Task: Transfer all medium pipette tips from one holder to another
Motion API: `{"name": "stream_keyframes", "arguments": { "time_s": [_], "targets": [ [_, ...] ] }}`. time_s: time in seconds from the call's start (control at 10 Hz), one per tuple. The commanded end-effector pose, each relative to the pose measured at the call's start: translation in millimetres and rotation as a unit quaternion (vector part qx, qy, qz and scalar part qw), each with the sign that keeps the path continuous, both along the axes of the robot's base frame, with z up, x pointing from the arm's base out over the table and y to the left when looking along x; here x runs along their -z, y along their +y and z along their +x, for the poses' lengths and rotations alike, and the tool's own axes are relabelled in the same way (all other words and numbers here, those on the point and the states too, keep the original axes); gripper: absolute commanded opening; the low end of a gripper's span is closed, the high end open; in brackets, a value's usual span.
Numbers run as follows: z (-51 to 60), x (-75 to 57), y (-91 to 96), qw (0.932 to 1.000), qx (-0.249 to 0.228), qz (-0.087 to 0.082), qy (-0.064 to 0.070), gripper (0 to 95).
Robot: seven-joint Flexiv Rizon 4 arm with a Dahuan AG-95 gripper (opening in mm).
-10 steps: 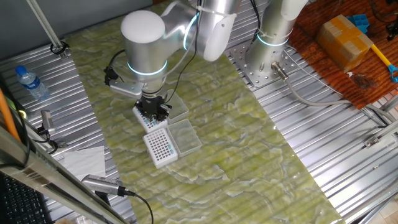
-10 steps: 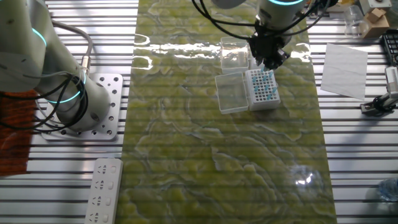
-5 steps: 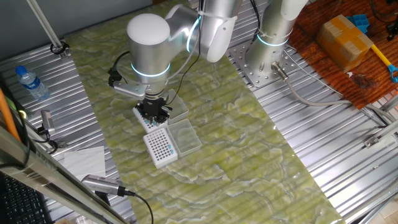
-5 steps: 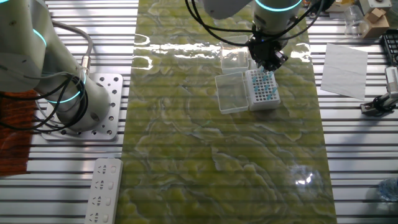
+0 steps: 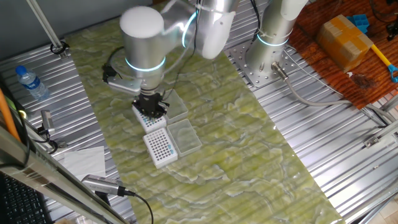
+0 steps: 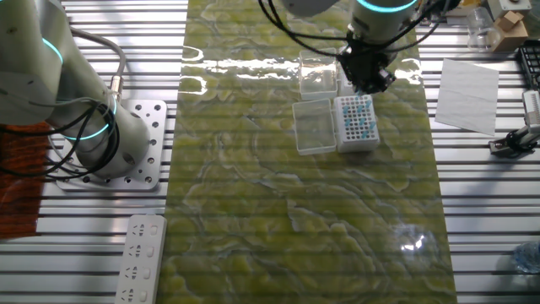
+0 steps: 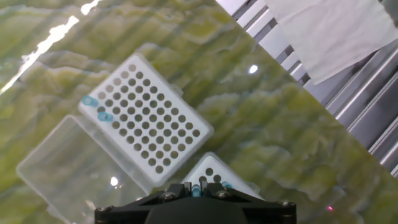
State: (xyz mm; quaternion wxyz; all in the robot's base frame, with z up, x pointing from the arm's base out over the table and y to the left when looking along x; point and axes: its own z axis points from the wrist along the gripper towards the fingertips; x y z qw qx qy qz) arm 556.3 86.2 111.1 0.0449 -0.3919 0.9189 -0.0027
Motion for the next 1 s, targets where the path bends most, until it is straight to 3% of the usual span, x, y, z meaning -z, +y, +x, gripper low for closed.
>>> {"name": "stream_keyframes", "arguments": {
  "time_s": [0.1,0.3,0.4,0.6,1.0],
  "targets": [
    [-0.5,-32.2,9.7,0.9994,0.019,0.004,0.028,0.0],
    [-0.9,-48.2,26.5,0.9987,0.037,0.006,0.035,0.0],
    [-0.7,-49.0,31.6,0.9985,0.041,0.006,0.035,0.0],
    [1.0,-43.2,51.7,0.9975,0.062,0.008,0.034,0.0],
    [0.8,-34.8,71.5,0.9962,0.080,0.009,0.034,0.0]
  ]
}}
